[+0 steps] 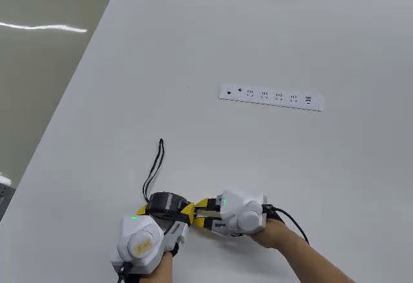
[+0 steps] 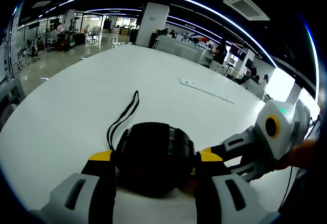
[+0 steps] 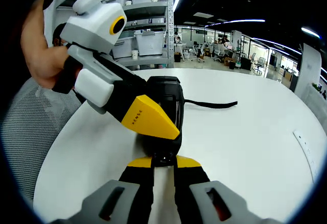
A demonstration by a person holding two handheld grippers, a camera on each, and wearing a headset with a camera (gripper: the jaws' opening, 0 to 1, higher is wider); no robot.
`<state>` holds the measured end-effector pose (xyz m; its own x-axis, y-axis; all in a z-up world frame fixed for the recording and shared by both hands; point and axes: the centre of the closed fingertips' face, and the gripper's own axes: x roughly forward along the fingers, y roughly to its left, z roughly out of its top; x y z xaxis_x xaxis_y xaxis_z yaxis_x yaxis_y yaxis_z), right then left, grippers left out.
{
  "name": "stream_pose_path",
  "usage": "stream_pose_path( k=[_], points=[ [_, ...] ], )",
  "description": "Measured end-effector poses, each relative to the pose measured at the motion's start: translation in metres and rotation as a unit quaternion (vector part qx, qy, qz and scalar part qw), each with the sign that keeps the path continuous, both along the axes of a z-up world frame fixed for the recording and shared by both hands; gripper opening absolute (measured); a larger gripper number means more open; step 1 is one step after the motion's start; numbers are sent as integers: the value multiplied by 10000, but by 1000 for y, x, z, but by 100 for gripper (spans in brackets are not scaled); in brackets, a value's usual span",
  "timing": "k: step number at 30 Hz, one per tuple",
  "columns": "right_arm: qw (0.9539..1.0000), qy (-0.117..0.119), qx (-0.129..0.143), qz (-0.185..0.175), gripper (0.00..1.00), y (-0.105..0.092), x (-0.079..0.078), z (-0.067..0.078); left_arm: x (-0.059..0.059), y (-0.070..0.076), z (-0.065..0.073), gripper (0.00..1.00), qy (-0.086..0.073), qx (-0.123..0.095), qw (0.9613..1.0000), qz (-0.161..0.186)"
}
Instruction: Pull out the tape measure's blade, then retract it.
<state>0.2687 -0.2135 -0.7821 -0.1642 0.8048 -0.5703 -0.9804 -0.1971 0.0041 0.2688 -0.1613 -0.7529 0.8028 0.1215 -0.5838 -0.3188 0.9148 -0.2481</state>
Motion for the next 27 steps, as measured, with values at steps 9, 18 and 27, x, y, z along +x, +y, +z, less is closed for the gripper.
stream_pose_path(
  k=[9, 18, 27],
  points=[
    [9999, -36, -94, -31, 14, 0, 0, -4, -2, -3, -2, 60, 26, 94, 9999, -35],
    [9999, 43, -94, -98, 14, 0, 0, -3, -1, -2, -1, 61, -1, 117, 9999, -103],
    [9997, 115, -100, -210, 15, -1, 0, -2, -1, -2, -3, 63, 24, 100, 9999, -123]
  ],
)
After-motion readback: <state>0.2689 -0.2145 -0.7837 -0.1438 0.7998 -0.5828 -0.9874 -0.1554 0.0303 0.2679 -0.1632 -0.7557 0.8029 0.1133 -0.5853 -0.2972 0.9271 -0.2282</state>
